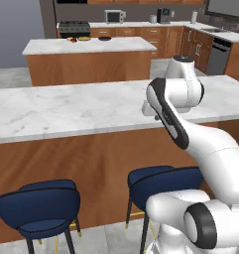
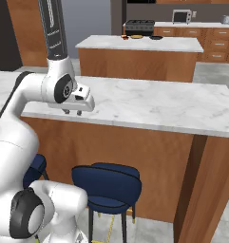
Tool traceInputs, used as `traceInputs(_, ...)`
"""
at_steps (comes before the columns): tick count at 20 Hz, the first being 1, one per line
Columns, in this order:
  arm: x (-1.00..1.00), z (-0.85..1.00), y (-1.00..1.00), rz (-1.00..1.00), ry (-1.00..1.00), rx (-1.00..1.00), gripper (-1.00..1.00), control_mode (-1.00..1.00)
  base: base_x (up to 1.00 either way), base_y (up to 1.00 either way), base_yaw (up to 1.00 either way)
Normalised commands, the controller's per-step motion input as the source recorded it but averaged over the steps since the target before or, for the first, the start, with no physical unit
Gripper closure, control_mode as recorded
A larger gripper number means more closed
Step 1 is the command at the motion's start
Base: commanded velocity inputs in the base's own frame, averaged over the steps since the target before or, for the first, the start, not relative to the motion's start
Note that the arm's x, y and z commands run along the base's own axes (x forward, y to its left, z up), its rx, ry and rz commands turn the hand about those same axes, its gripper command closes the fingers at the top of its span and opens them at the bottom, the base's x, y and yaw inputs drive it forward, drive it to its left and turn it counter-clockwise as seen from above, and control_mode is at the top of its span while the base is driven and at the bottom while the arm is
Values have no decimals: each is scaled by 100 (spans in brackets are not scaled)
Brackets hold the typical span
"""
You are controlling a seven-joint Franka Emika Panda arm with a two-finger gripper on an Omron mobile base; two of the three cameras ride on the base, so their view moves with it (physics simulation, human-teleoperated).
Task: Place the pastries on the plates.
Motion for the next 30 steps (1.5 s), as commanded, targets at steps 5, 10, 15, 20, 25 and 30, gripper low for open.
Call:
traceInputs(5, -35, 0, -14, 0, -3, 2, -100, -100, 0, 0, 0)
traceInputs(10, -89, 0, -35, 0, -16, 6, -100, -100, 0, 0, 0)
traceInputs(15, -91, 0, -25, 0, -22, 5, -100, -100, 0, 0, 0)
traceInputs(20, -58, 0, -6, 0, -11, 0, -100, -100, 0, 0, 0)
traceInputs(25, -36, 0, 0, 0, -11, 0, -100, -100, 0, 0, 0)
traceInputs(30, -5, 0, 0, 0, 0, 0, -100, -100, 0, 0, 0)
